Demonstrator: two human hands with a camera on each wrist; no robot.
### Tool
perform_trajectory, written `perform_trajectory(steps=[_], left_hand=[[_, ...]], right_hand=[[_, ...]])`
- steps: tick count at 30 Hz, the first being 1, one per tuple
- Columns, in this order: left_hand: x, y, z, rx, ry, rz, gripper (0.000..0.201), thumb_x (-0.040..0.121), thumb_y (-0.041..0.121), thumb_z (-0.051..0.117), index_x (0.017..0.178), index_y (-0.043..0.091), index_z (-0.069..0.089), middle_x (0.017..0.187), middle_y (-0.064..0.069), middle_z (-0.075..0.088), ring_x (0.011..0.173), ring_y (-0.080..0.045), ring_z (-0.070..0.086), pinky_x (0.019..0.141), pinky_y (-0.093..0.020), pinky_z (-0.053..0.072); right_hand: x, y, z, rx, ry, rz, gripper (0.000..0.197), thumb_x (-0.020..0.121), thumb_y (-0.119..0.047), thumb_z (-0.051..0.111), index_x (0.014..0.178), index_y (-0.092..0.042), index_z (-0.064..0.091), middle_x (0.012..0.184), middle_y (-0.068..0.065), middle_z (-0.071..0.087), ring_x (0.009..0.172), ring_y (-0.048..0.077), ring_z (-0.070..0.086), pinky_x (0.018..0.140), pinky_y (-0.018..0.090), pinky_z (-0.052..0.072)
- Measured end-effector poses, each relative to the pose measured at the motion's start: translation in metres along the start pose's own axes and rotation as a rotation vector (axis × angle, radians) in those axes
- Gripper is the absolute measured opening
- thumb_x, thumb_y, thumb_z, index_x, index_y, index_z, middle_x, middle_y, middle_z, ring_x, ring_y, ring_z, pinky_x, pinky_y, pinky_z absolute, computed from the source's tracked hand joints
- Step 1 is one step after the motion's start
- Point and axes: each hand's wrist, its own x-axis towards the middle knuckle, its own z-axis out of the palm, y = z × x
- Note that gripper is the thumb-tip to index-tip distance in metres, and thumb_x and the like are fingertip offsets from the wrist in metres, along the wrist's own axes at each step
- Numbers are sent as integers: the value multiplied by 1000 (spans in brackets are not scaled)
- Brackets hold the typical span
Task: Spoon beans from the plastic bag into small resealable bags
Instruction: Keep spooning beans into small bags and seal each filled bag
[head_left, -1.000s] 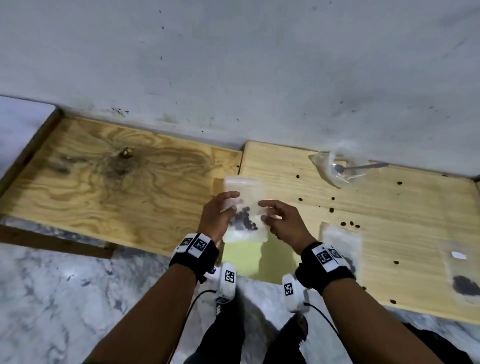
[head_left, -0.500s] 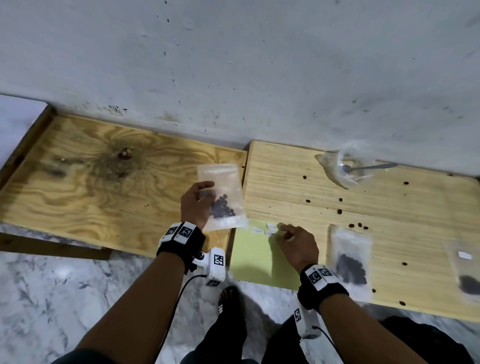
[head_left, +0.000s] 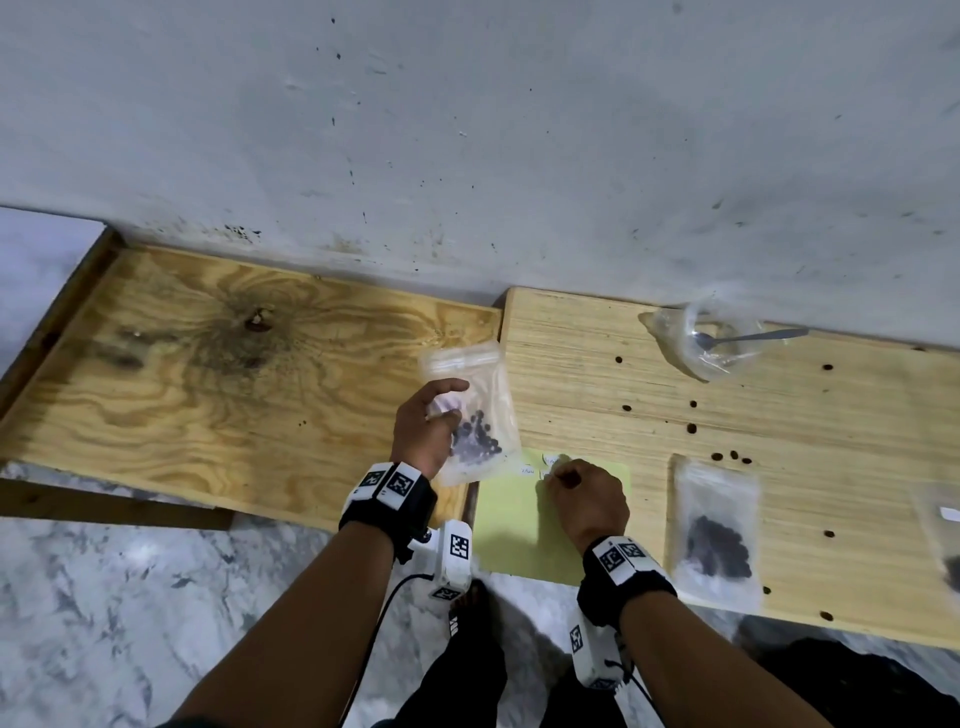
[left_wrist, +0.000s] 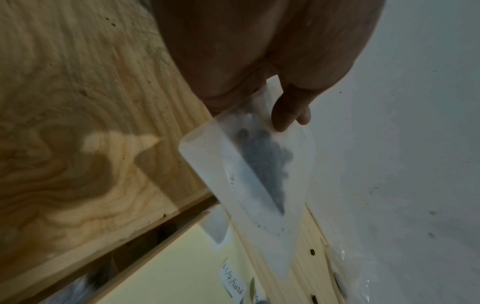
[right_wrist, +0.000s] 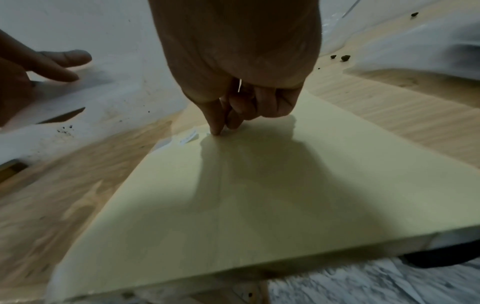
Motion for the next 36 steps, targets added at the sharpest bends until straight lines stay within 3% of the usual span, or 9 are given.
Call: perform_trajectory(steps=[5, 12, 18, 21, 23, 27, 29, 32, 36], left_hand=[[5, 0, 0, 67, 5, -10, 53, 77, -16, 53, 92, 31, 71, 86, -6, 56, 54, -17, 44, 43, -20, 41], [-9, 7, 16, -13, -66, 41, 33, 85, -9, 56, 99, 17, 71, 77, -4, 65, 46, -17, 46, 42, -18, 38], [-29, 11, 31, -67, -196, 89, 54, 81, -19, 53, 109, 25, 68, 85, 8, 66, 47, -17, 41, 48, -27, 39], [-35, 14, 34, -70, -232, 110, 66, 76, -23, 50, 112, 29, 66, 102, 17, 67, 65, -18, 53, 57, -34, 45], [-37, 14, 36, -55, -248, 121, 69, 75, -23, 48, 114, 31, 65, 118, 12, 63, 76, -17, 56, 62, -35, 47], [-39, 14, 39, -67, -275, 141, 62, 77, -19, 54, 116, 29, 65, 116, 16, 64, 84, -18, 58, 74, -36, 49], [-41, 15, 40, -90, -251, 144, 46, 82, -6, 64, 114, 27, 66, 114, 14, 66, 95, -11, 61, 85, -23, 49], [-41, 16, 42, -142, -169, 108, 23, 87, 12, 70, 106, 24, 69, 95, -2, 69, 68, -7, 60, 60, -13, 46], [-40, 15, 41, -107, -167, 143, 19, 89, 8, 67, 103, 20, 68, 104, -14, 68, 55, -16, 58, 48, -18, 47]], right_hand=[[4, 5, -4, 237, -29, -27, 9, 86, -34, 66, 80, -27, 69, 87, -12, 70, 85, 18, 65, 69, 27, 44], [-5, -35, -31, 749, -111, -258, 9, 87, -13, 74, 83, -5, 72, 73, -12, 68, 64, 3, 56, 59, 15, 43], [-10, -74, -39, 752, -63, -311, 8, 81, -12, 80, 77, -9, 74, 74, -5, 71, 69, 7, 61, 69, 15, 49], [-9, -75, -38, 734, 0, -272, 13, 79, -18, 82, 75, -11, 72, 74, 1, 70, 68, 9, 61, 72, 23, 51], [-11, -74, -38, 705, 33, -260, 16, 79, -23, 82, 76, -12, 72, 75, 2, 70, 65, 5, 61, 67, 20, 49], [-19, -73, -41, 688, 93, -240, 17, 83, -22, 78, 83, -7, 71, 74, 5, 68, 50, -5, 58, 49, 6, 40], [-23, -73, -42, 680, 103, -229, 17, 83, -23, 78, 85, -9, 69, 73, 2, 67, 49, -4, 59, 49, 7, 40], [-24, -69, -41, 628, 175, -193, 30, 75, -32, 84, 90, -18, 62, 83, -6, 62, 69, 0, 59, 59, 12, 39], [-21, -63, -47, 738, 141, -162, 42, 67, -26, 90, 86, -18, 53, 88, -7, 57, 85, 9, 55, 74, 20, 41]])
